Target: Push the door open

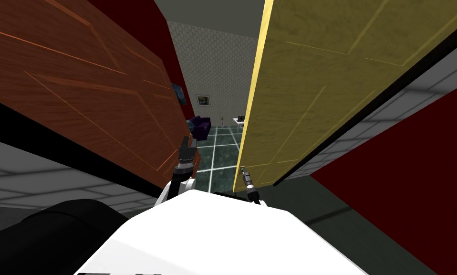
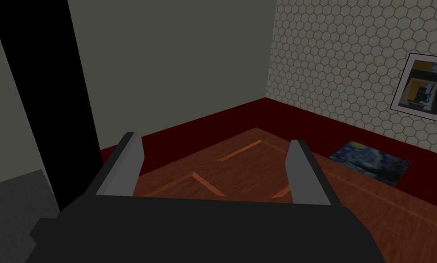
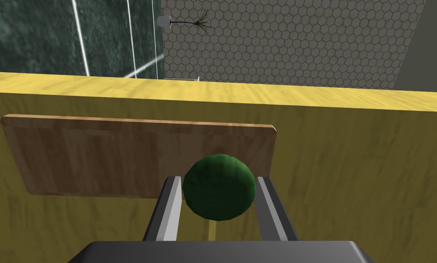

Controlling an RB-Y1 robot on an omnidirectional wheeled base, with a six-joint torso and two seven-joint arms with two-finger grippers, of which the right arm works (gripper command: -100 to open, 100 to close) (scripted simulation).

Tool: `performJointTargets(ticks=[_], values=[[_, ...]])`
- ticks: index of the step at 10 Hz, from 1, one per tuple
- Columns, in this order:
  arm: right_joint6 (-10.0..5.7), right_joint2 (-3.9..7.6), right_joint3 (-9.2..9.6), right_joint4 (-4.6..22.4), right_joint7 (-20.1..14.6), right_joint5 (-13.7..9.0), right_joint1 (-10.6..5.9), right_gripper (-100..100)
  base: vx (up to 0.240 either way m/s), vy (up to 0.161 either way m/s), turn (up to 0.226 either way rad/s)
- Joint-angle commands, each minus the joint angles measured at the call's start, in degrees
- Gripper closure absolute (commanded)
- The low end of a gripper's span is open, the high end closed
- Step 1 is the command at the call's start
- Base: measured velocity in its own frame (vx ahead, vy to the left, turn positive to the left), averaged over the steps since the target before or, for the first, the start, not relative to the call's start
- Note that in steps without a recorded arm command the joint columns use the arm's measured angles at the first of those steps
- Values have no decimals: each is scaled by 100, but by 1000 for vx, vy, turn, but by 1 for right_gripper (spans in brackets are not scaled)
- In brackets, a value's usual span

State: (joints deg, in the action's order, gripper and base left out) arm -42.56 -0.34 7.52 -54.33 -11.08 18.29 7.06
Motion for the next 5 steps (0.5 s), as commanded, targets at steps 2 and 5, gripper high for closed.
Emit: performJointTargets(ticks=[2, 5], values=[[-13, 81, -123, 21, 40, -70, -62, 100, 173, 77, -28], [-8, 178, -287, 55, 100, -175, -100, 100, 177, 103, -54]])
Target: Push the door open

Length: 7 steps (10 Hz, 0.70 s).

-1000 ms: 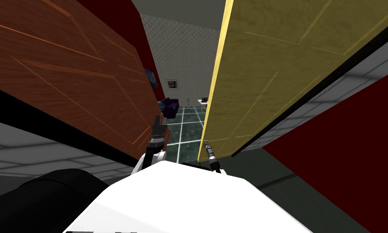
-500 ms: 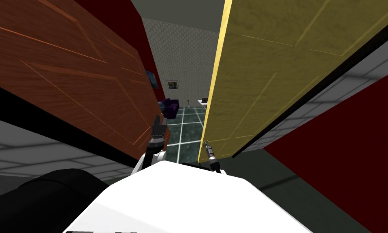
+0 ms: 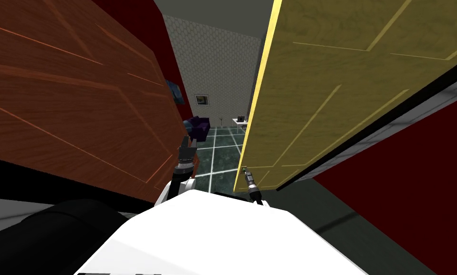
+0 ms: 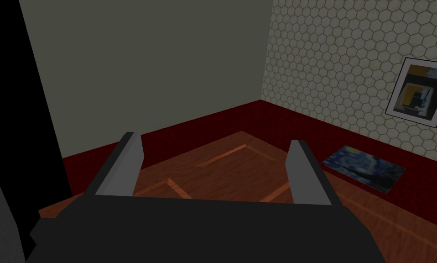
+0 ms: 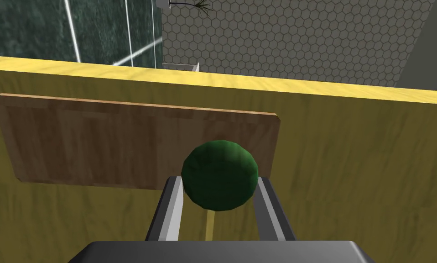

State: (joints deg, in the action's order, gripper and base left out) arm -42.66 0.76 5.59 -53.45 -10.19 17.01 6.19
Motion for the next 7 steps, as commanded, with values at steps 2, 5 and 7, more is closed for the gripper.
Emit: performJointTargets(ticks=[2, 5, 7], values=[[7, 121, -232, -3, 61, -135, -45, 100, 228, 93, -83], [-6, 148, -149, -68, 13, -104, 25, -100, -109, 17, -30], [-9, 129, -135, -118, -23, -110, 77, -100, -206, -10, -36]])
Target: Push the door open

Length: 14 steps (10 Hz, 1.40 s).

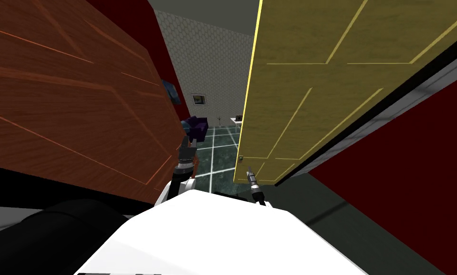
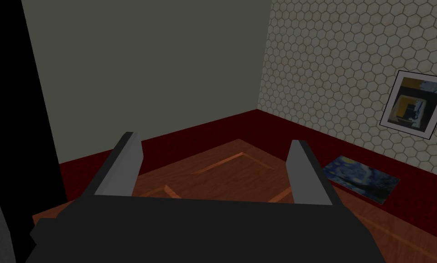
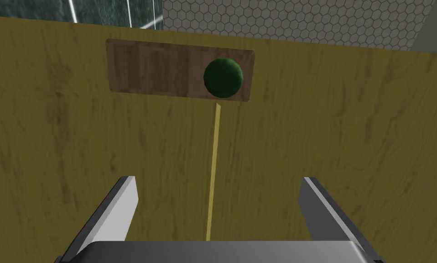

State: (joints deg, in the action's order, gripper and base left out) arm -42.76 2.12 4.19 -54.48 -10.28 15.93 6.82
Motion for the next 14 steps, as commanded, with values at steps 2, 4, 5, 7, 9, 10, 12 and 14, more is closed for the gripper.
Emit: performJointTargets(ticks=[2, 4, 5, 7, 9, 10, 12, 14], values=[[-3, -109, 21, -74, -57, -9, 74, -100, -228, 52, -49], [3, -133, 20, -74, -70, -13, 67, -100, -139, 19, -20], [-16, -62, 0, -37, -50, -29, 42, -100, 79, 27, 23], [-29, -25, -16, -10, -31, -41, 22, -100, 161, 45, 17], [-50, 1, -42, 34, -1, -59, -12, -100, 218, 38, 21], [-62, 0, -56, 57, 15, -69, -29, -100, 207, 38, 19], [-84, -32, -82, 103, 46, -89, -64, -100, 193, 44, 24], [-107, -114, -111, 151, 80, -110, -101, -100, 197, 46, 23]])
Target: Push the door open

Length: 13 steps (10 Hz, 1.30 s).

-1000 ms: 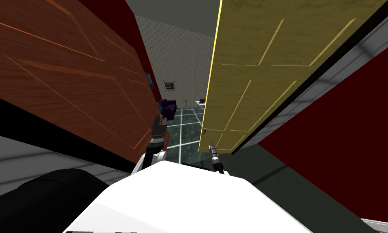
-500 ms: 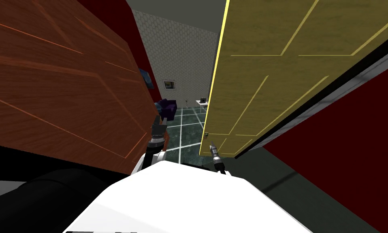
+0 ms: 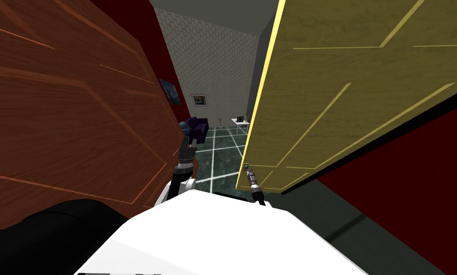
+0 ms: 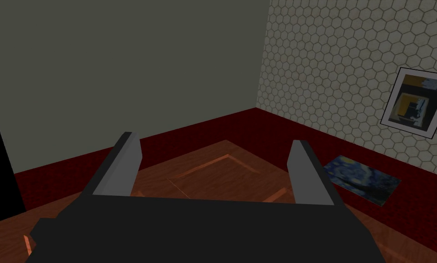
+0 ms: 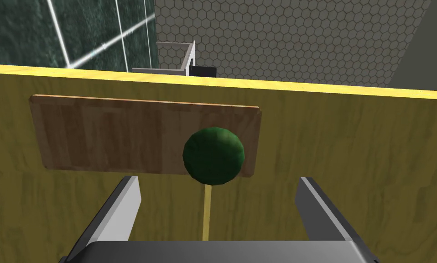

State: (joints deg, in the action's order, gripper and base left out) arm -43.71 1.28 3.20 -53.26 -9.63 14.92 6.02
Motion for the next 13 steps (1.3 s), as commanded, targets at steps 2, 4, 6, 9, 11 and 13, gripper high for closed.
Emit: performJointTargets(ticks=[2, 4, 6, 9, 11, 13], values=[[-13, -55, -15, 34, 20, -10, -26, -100, 153, 35, 8], [-13, -55, -15, 34, 20, -10, -26, 100, -28, -4, 5], [-13, -55, -15, 34, 20, -10, -26, 100, -18, -5, 3], [6, 4, -74, 55, 45, -43, -29, 100, 26, 14, -9], [13, 65, -153, 65, 71, -89, -43, 100, 156, 56, -40], [22, 130, -258, 78, 105, -150, -62, 100, 210, 69, -55]])
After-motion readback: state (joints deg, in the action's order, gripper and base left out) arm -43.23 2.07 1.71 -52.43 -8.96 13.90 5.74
